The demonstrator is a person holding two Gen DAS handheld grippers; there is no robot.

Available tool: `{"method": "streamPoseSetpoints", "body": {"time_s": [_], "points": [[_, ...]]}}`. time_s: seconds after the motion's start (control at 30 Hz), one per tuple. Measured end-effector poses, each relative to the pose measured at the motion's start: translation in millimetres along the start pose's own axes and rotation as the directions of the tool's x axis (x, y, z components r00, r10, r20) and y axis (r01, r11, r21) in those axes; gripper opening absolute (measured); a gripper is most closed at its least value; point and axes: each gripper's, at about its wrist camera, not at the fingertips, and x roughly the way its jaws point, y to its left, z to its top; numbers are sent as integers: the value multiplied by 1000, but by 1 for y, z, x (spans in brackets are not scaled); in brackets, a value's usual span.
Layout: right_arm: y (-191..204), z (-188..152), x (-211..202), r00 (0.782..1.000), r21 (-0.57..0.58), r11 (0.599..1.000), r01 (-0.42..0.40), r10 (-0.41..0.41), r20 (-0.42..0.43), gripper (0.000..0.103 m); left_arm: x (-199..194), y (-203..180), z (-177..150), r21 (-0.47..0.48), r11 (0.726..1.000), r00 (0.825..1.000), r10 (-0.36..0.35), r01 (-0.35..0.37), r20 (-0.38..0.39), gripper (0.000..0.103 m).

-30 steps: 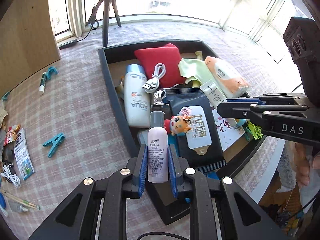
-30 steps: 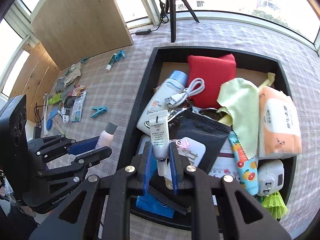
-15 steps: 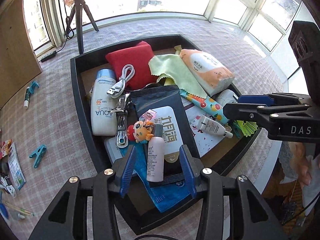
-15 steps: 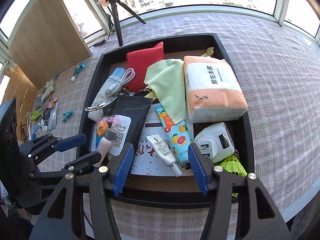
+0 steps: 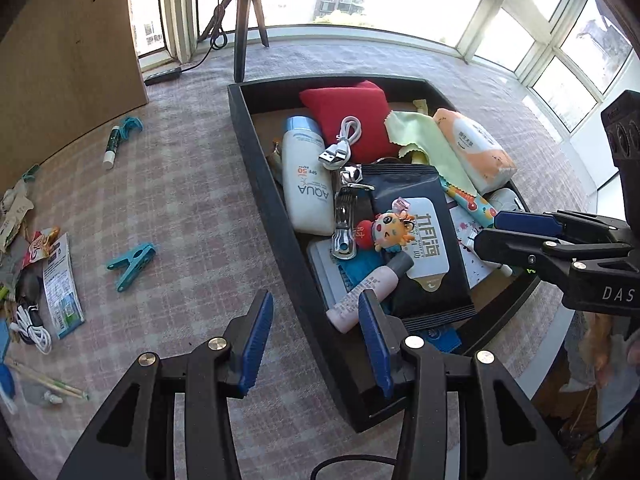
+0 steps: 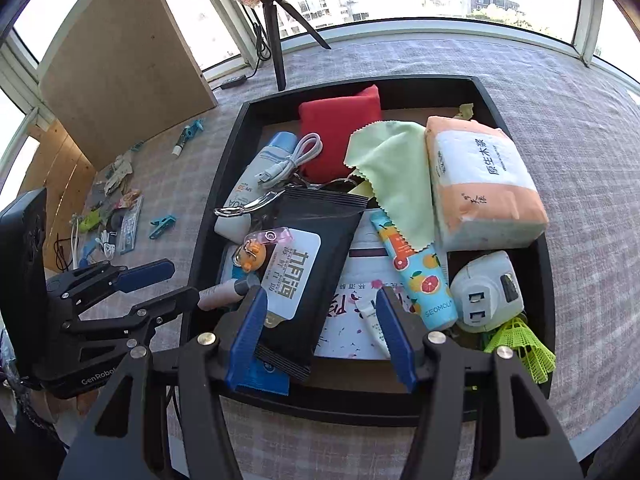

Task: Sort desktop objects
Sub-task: 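Carry the white tube and lotion bottle into the tray and release both, then grasp the grey tube with the left gripper while the right grasps the white cable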

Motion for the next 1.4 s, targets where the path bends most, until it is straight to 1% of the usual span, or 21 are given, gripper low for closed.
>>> {"method": "streamPoseSetpoints", "body": {"time_s": [0.07, 0.17, 0.23, 0.33, 0.47, 0.53, 0.6, 0.67, 0.73, 0.87, 0.97, 1.03, 1.1, 1.2, 1.3, 1.33, 1.4], "points": [[15, 0, 6, 1000, -30, 1000, -8, 8, -6, 56, -4, 19, -7, -27, 999, 1000, 24, -24, 1, 42], [39, 5, 11, 1000, -65, 998, 0, 1, 12, 56, -12, 51, -21, -71, 997, 999, 43, -43, 0, 42], [55, 8, 16, 1000, -83, 996, -27, 27, -3, 56, -18, 74, -31, -102, 993, 998, 56, -56, -2, 42], [83, 9, 24, 999, -105, 994, -38, 37, -11, 56, -28, 113, -48, -137, 987, 997, 79, -79, -11, 42], [121, 9, 37, 998, -134, 989, -63, 59, -30, 56, -44, 163, -72, -153, 980, 992, 125, -127, -22, 42], [138, 7, 44, 997, -140, 987, -75, 70, -43, 56, -51, 188, -84, -141, 979, 989, 143, -146, -31, 42], [153, 5, 51, 995, -148, 986, -82, 74, -62, 56, -58, 212, -95, -124, 976, 984, 175, -179, -46, 42], [168, 3, 59, 994, -154, 985, -84, 72, -80, 56, -63, 236, -104, -126, 970, 977, 203, -209, -60, 42], [182, 3, 64, 994, -160, 984, -83, 70, -86, 56, -66, 257, -112, -130, 969, 977, 204, -211, -66, 42], [218, 7, 75, 992, -213, 973, -90, 69, -107, 56, -64, 280, -122, -68, 977, 977, 194, -201, -94, 42], [253, 12, 88, 987, -272, 955, -117, 82, -137, 56, -59, 283, -124, 42, 984, 977, 175, -171, -121, 42], [278, 17, 100, 980, -307, 940, -148, 98, -171, 56, -53, 282, -125, 124, 980, 975, 170, -153, -145, 42], [301, 21, 113, 974, -333, 928, -168, 104, -202, 56, -47, 283, -124, 178, 974, 972, 170, -140, -164, 43], [327, 28, 137, 959, -347, 916, -202, 113, -259, 54, -39, 287, -121, 215, 971, 971, 149, -107, -188, 43], [344, 33, 159, 953, -356, 912, -203, 100, -287, 54, -29, 291, -120, 250, 965, 968, 131, -75, -214, 44], [348, 34, 165, 951, -358, 912, -203, 96, -295, 53, -28, 291, -119, 269, 960, 969, 136, -78, -205, 46], [355, 36, 178, 947, -361, 912, -197, 81, -311, 51, -25, 292, -117, 277, 959, 970, 118, -56, -211, 47]]}}
